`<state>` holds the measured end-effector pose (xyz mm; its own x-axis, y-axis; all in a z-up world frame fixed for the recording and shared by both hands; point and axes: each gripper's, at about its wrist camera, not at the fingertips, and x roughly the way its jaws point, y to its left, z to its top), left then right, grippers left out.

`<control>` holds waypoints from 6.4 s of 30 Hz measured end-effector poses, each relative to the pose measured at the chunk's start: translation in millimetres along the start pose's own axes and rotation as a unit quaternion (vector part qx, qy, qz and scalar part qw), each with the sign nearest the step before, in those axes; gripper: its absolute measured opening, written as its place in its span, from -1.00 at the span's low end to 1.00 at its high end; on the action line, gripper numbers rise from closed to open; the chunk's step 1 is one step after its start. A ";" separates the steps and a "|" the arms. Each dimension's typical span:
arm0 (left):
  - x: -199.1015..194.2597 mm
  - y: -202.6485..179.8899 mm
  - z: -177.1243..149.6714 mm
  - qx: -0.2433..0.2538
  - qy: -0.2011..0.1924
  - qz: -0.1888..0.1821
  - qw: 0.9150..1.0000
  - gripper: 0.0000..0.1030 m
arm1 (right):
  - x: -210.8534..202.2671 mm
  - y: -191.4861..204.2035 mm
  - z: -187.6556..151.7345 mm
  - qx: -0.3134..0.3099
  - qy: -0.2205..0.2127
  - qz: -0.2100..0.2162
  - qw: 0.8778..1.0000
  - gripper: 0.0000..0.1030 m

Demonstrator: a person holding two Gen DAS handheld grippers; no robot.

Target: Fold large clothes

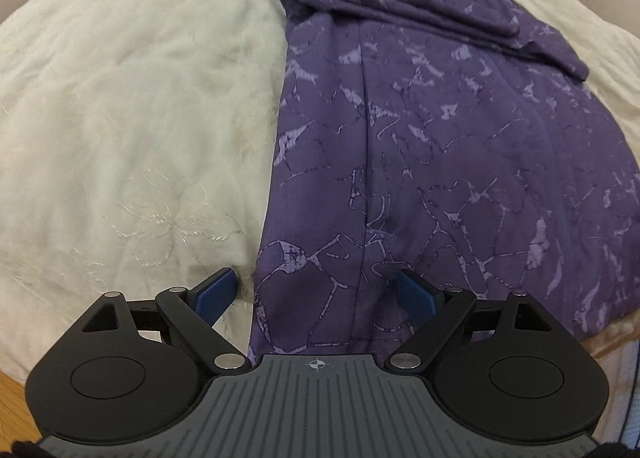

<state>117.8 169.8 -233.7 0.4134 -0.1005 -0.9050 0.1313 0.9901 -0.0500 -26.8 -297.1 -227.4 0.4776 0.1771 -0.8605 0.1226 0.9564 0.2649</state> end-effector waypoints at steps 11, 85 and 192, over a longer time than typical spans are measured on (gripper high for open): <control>15.7 8.5 5.9 -0.002 0.029 -0.028 0.999 0.99 | 29.9 2.7 -6.3 0.036 0.033 0.023 0.999 0.99; 11.0 57.1 244.6 -0.131 -0.087 -0.095 0.983 -0.12 | 90.6 16.4 327.8 0.122 -0.091 0.048 0.987 -0.21; 103.7 37.8 290.2 -0.158 0.060 -0.212 0.963 -0.37 | 131.9 -4.6 276.8 0.137 0.028 0.122 0.983 -0.09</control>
<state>427.1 168.3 -206.9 0.2726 -0.5088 -0.8166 -0.0226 0.8451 -0.5341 276.4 -342.3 -221.8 0.4735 0.4134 -0.7778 0.2432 0.7874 0.5665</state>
